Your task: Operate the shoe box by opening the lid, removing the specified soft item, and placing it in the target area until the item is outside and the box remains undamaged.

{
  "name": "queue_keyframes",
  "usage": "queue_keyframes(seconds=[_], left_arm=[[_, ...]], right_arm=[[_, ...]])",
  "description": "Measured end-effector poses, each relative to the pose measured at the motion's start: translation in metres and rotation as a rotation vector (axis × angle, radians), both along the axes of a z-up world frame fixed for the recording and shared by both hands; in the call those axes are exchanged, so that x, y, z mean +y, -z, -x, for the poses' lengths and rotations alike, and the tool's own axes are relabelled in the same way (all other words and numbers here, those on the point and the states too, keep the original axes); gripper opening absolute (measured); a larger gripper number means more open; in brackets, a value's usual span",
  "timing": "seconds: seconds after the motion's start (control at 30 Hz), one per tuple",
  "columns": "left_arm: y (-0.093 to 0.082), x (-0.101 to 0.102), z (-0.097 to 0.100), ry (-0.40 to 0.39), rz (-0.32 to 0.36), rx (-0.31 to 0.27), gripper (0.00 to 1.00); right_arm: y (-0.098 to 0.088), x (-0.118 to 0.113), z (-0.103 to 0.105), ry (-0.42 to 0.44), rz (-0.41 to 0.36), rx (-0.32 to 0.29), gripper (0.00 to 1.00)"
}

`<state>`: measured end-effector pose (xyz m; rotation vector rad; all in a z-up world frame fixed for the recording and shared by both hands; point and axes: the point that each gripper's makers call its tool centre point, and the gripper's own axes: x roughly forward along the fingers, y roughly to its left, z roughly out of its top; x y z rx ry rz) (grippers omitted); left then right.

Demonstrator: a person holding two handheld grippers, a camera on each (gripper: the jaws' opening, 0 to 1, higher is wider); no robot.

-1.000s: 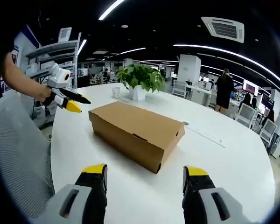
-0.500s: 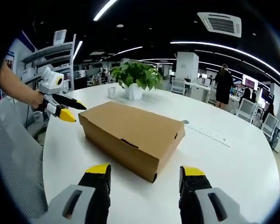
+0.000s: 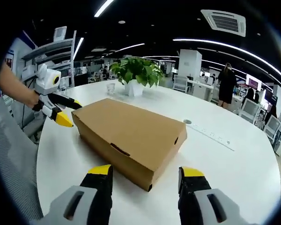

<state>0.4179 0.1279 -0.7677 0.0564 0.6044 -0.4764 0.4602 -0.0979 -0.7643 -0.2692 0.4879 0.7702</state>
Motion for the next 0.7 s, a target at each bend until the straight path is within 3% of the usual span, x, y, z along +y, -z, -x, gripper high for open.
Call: queue_keyframes(seconds=[0.7], left_arm=[[0.007, 0.005, -0.011, -0.052, 0.014, 0.016, 0.71]], right_arm=[[0.005, 0.022, -0.012, -0.033, 0.006, 0.017, 0.51]])
